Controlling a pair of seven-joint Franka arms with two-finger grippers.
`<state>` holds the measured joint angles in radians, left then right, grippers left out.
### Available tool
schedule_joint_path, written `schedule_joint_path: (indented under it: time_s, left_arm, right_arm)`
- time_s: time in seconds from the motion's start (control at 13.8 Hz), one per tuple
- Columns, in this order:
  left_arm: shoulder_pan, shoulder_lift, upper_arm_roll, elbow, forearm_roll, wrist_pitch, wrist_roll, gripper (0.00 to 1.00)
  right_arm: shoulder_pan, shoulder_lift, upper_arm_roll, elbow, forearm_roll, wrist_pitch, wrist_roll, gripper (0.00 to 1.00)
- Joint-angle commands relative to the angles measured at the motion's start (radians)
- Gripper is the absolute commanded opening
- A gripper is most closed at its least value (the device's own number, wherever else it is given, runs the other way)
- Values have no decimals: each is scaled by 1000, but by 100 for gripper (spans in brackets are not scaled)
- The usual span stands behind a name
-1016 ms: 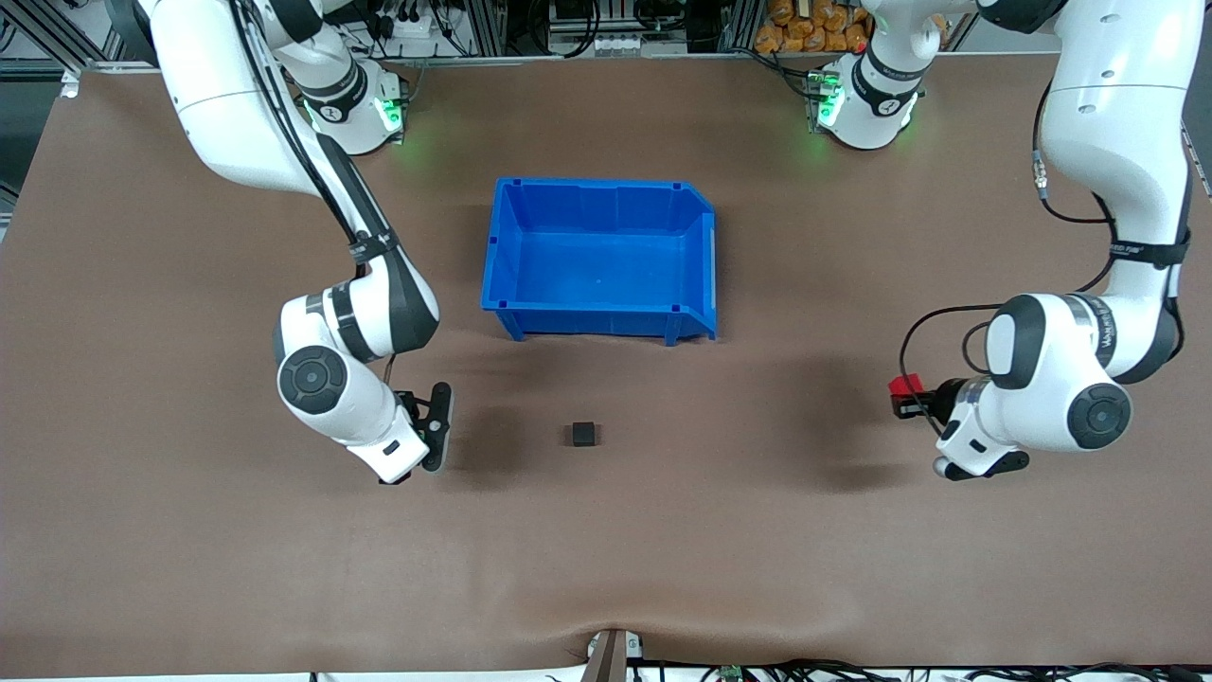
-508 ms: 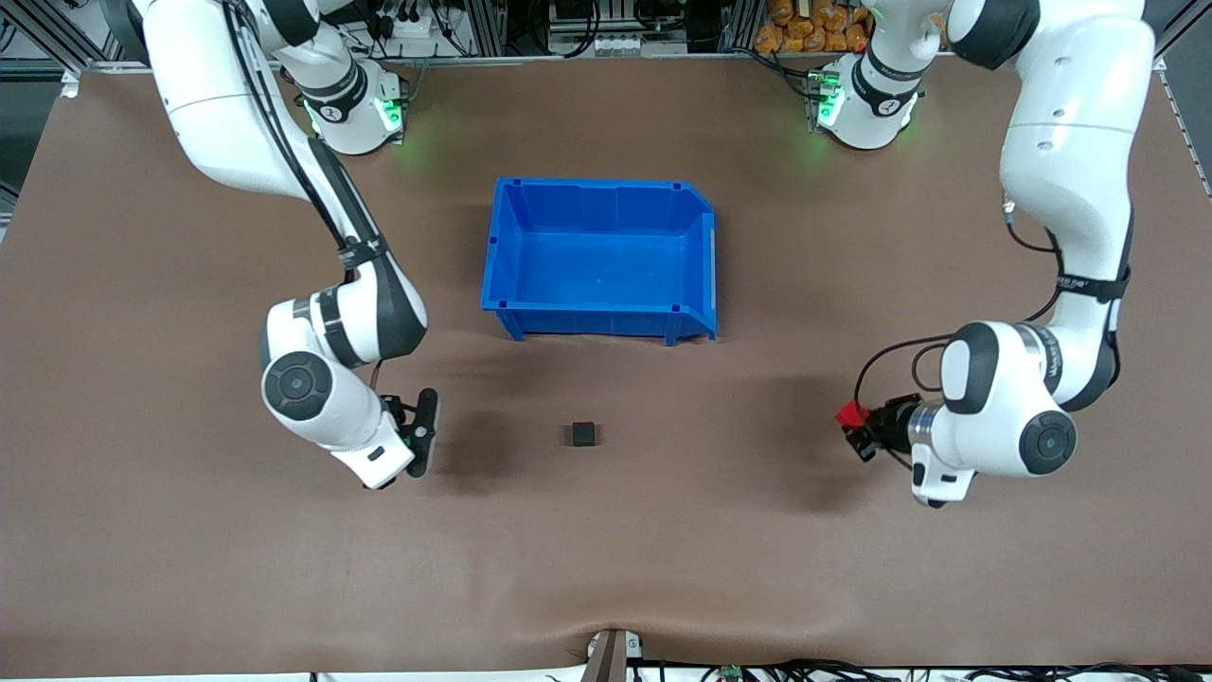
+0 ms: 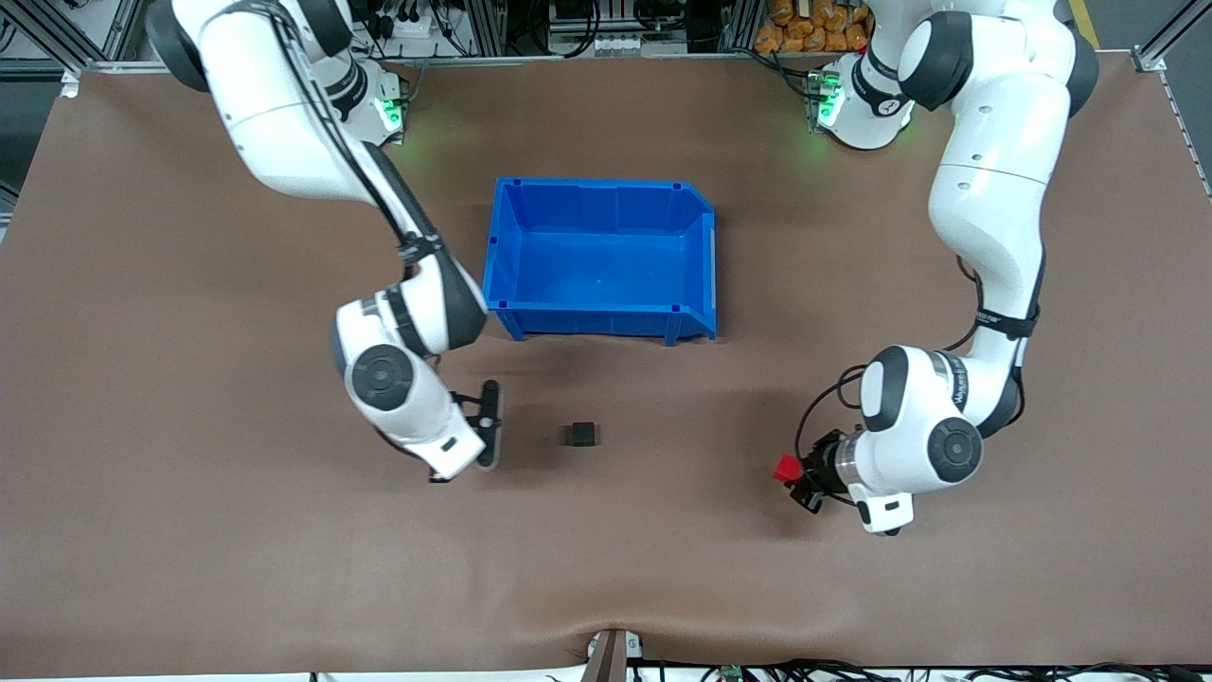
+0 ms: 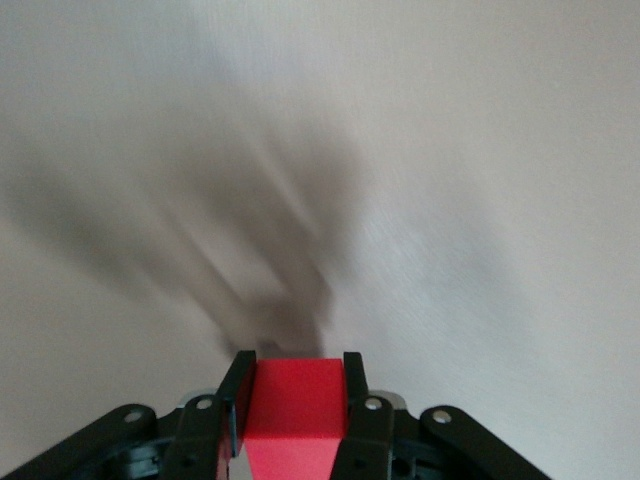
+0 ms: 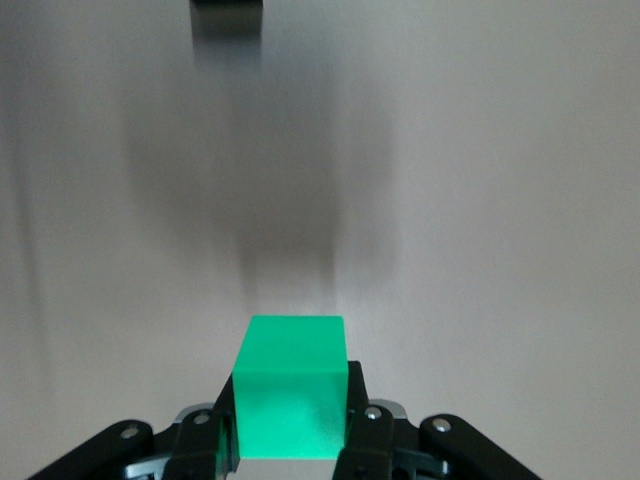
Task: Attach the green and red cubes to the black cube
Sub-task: 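Carry the green cube and red cube toward the black cube with both grippers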
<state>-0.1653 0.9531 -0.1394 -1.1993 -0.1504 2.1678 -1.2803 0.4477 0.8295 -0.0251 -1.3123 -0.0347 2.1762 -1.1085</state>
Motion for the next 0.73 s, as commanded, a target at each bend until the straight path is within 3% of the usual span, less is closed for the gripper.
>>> schedule_joint_path:
  time_s: [0.0,0.65]
  left_arm:
    - [-49,15,-2,40,-26,3,-149,0]
    - [-186,62,1,87,-31,73,-390,0]
  right_arm:
    - [38,63,-1,80,-13,-13,58,0]
    - [149,163,-1,166,-14,-10,263,0]
